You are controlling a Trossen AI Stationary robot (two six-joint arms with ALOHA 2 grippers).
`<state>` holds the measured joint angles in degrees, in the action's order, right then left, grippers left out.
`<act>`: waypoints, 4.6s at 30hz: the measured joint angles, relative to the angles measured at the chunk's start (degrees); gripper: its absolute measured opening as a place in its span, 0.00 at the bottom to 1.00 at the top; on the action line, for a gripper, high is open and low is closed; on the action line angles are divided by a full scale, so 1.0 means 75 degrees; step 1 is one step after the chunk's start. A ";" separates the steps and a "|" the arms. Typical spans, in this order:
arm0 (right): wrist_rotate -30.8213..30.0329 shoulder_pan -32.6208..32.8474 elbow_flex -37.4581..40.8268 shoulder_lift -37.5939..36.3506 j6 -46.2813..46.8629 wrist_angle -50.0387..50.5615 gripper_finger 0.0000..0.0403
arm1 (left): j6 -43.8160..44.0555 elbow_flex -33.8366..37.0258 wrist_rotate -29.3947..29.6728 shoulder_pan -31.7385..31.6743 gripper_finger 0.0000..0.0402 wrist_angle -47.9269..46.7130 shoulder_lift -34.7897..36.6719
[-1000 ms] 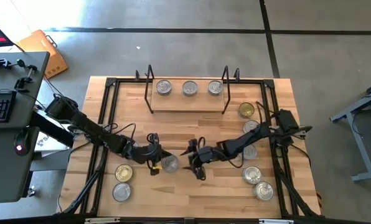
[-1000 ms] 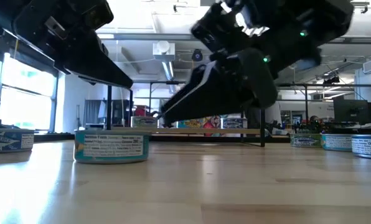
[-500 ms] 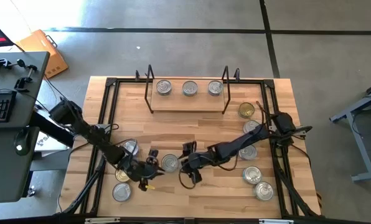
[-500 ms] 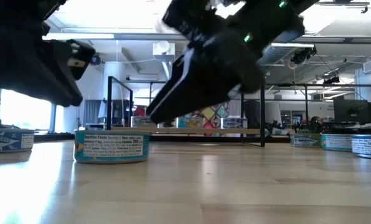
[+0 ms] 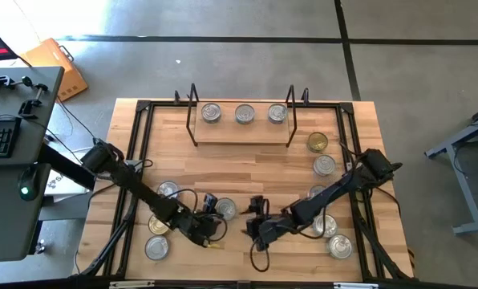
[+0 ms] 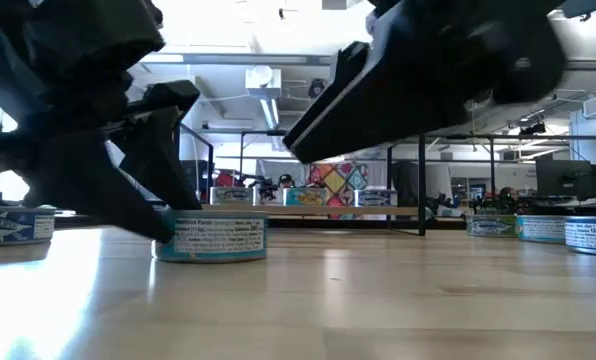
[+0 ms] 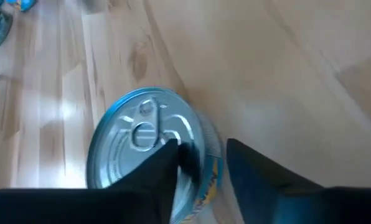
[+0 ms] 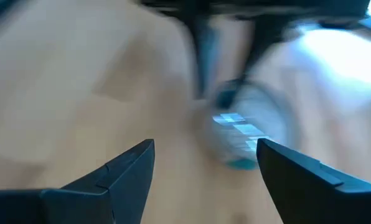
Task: Stack canned seafood by type on shelf
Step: Put the light blue tuna can on the shelf aligned with the other light blue tuna can
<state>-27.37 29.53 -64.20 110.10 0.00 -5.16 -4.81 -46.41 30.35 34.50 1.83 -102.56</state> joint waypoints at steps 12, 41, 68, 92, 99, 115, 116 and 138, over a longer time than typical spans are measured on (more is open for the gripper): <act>-0.0158 -0.0159 0.0000 -0.0006 -0.1752 0.0956 0.68 | 0.0602 -0.0632 -0.0910 -0.0995 0.01 0.0455 -0.0131; -0.0723 -0.0623 0.0394 0.0567 0.0010 0.0375 0.29 | 0.0506 -0.0717 -0.1204 -0.1298 0.07 0.1666 0.0289; -0.0063 -0.0634 0.2171 0.0289 0.0936 -0.3791 0.29 | 0.0033 -0.0709 -0.0354 -0.1249 0.43 0.1936 -0.0128; -0.0787 -0.0095 0.2140 -0.1026 0.2367 -0.0337 0.43 | -0.2125 -0.1901 0.0181 -0.1416 0.31 0.0284 -0.0064; -0.0918 0.0130 0.2168 -0.1014 0.2420 -0.0357 0.43 | -0.2313 -0.2137 -0.0648 -0.1614 0.31 0.0168 -0.0064; -0.0824 -0.0136 0.2197 -0.0979 0.3028 0.0062 0.63 | -0.1618 -0.2406 -0.1138 -0.1243 0.31 -0.0970 -0.0018; -0.1015 -0.0126 0.2197 -0.0976 0.3223 0.0332 0.63 | -0.1555 -0.2508 -0.0940 -0.1216 0.31 -0.1241 -0.0018; -0.1731 0.0171 0.2183 -0.0982 0.3953 0.0778 0.63 | -0.3970 -0.2504 0.0643 -0.5100 0.31 -0.0213 -0.0038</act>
<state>-40.36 30.81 -47.83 102.74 29.65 0.67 -34.58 -65.19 35.17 -3.75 0.23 -102.85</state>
